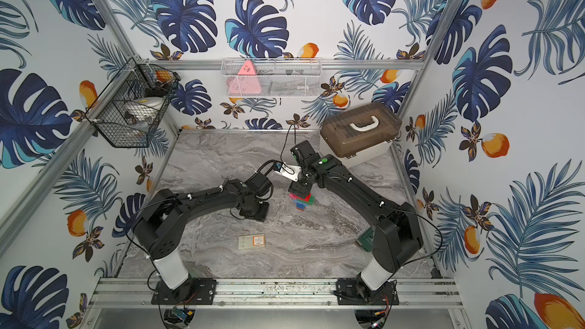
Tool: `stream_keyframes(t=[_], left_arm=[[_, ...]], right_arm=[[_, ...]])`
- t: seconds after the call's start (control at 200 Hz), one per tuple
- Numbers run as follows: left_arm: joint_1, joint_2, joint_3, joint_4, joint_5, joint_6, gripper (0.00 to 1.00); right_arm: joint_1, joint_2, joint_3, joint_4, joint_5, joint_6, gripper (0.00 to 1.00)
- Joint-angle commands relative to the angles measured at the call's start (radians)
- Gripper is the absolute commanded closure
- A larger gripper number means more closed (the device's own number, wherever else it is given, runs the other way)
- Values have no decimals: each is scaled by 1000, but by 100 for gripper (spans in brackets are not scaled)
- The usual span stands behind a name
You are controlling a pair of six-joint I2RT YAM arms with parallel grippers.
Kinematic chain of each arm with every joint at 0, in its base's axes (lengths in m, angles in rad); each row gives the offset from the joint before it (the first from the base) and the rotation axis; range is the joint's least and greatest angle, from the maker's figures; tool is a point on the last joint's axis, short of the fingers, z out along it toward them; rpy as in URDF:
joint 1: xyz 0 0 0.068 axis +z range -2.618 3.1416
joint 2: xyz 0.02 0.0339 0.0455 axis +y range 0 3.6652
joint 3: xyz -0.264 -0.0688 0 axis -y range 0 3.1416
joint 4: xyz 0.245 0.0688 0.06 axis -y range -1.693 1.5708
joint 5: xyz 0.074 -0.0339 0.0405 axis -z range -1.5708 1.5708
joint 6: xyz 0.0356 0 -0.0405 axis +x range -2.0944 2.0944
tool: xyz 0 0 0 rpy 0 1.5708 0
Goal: Assemble a spoon with lego
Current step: Move the lego brick at the center of the board.
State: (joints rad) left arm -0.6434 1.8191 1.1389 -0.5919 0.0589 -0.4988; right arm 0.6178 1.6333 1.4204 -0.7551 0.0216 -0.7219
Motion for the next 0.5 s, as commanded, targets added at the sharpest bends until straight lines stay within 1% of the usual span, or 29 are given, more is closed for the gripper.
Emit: stream_keyframes(t=[0.0, 0.085, 0.18, 0.27, 0.39, 0.495], left_arm=[[-20, 42, 27, 0, 46, -1, 62], [-21, 14, 31, -15, 13, 6, 52], [-11, -61, 23, -39, -10, 18, 40], [9, -125, 28, -79, -25, 45, 33], [76, -237, 18, -139, -30, 76, 31], [161, -344, 5, -204, -29, 110, 31]], right_arm=[[-5, -4, 0, -3, 13, 5, 22], [-5, -6, -1, -4, 15, 1, 22], [-6, 2, 6, -1, 31, 18, 21], [-4, 15, 22, -11, 42, 37, 21], [6, 44, 67, -46, 48, 94, 21], [55, 94, 104, -72, 89, 156, 21]])
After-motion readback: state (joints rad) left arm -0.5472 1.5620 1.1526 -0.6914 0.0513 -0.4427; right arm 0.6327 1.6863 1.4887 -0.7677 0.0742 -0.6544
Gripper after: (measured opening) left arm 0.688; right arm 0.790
